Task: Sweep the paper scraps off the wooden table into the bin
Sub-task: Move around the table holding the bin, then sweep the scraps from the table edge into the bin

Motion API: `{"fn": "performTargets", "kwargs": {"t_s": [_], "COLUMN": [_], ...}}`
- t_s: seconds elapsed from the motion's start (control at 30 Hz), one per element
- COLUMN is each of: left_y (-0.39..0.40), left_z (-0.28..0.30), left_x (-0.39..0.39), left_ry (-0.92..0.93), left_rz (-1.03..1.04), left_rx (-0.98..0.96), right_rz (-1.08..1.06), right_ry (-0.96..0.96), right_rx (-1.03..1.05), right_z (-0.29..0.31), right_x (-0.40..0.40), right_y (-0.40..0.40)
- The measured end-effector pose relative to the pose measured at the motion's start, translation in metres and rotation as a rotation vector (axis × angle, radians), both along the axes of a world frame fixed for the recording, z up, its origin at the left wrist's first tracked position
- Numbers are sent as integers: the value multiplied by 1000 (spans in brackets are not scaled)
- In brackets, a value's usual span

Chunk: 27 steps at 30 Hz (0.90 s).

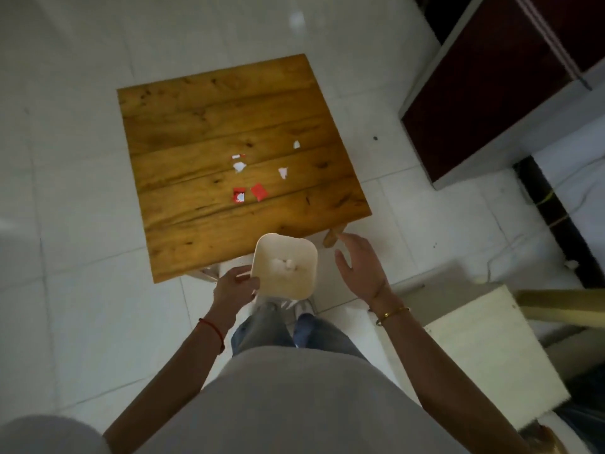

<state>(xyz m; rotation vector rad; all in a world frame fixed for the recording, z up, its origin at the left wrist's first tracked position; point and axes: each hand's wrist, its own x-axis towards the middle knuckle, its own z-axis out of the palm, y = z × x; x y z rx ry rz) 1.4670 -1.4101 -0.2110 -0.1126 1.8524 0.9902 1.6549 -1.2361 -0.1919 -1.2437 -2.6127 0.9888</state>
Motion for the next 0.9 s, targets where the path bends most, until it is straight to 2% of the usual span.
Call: {"fn": "performTargets", "kwargs": {"t_s": [0.2,0.47,0.67,0.9], "left_y": [-4,7,17,18], "left_z": [-43,-97,-136,-184], "left_x": [21,11,-3,-6], "left_ry": [-26,120,206,145], "left_rz": [127,-23,-11,-6], "left_rx": [-73,-180,-188,-205], "right_rz": [172,394,470,580], "right_ry": [-47,-126,-136,-190], "right_rx": [-1,10,50,25], "right_z": [-38,-112,-167,-225], "right_x": [-42,-139,-196,-243], "right_y": [51,81,98,112]}}
